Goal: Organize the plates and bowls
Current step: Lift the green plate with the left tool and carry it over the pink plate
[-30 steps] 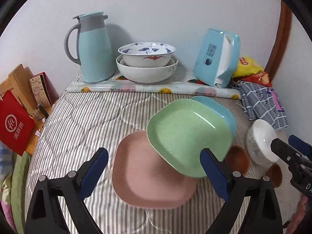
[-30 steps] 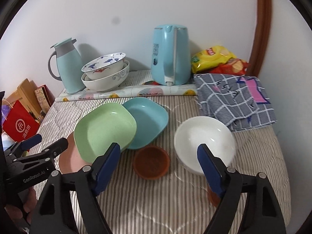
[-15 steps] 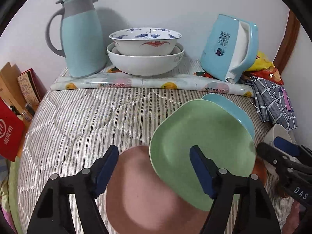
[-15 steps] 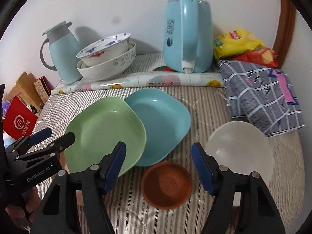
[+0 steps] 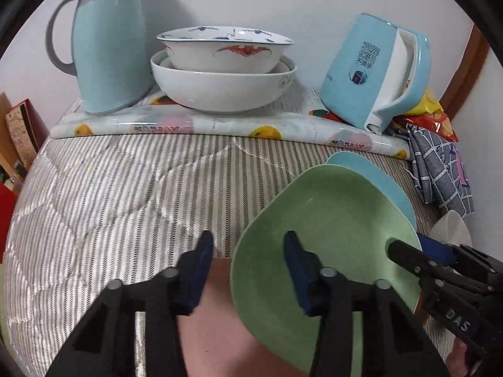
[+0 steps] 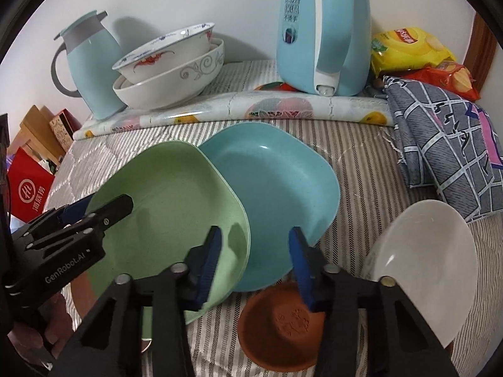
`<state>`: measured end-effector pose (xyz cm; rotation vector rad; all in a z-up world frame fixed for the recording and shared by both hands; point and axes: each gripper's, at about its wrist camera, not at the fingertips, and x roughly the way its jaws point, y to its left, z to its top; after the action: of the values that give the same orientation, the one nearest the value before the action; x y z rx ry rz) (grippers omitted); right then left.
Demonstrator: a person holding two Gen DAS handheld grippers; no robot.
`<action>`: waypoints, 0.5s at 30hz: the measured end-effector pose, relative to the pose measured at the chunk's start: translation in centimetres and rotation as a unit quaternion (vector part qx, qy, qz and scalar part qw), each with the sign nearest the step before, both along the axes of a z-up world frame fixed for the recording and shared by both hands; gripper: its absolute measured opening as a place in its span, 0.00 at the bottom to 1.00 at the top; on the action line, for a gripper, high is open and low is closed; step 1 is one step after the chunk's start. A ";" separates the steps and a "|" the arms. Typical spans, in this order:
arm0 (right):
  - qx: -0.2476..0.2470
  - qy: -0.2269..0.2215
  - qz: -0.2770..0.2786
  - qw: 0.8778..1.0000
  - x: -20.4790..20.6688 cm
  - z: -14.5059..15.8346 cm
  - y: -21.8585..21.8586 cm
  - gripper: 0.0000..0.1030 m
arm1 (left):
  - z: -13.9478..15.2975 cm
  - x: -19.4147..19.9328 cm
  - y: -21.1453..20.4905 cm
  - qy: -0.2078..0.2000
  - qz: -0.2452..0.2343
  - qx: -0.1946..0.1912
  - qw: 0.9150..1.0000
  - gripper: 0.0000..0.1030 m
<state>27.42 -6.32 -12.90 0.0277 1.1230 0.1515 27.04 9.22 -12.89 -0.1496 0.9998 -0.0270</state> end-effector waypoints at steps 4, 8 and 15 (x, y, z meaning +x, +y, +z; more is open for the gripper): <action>0.009 0.002 0.000 1.000 0.5 -0.6 0.0 0.18 | 0.1 -0.1 -0.2 0.000 -0.009 -0.001 1.000 0.19; 0.001 -0.004 0.001 1.000 0.8 -0.9 0.3 0.12 | 0.4 -0.6 -0.5 -0.002 -0.017 0.000 1.000 0.16; -0.004 -0.016 -0.004 1.000 0.6 -0.2 0.2 0.12 | 1.0 -1.9 -0.3 -0.004 -0.017 0.000 1.000 0.14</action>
<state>28.04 -6.13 -13.10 0.0214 1.0915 0.1399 25.12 8.90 -11.94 -0.1323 0.9945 -0.0597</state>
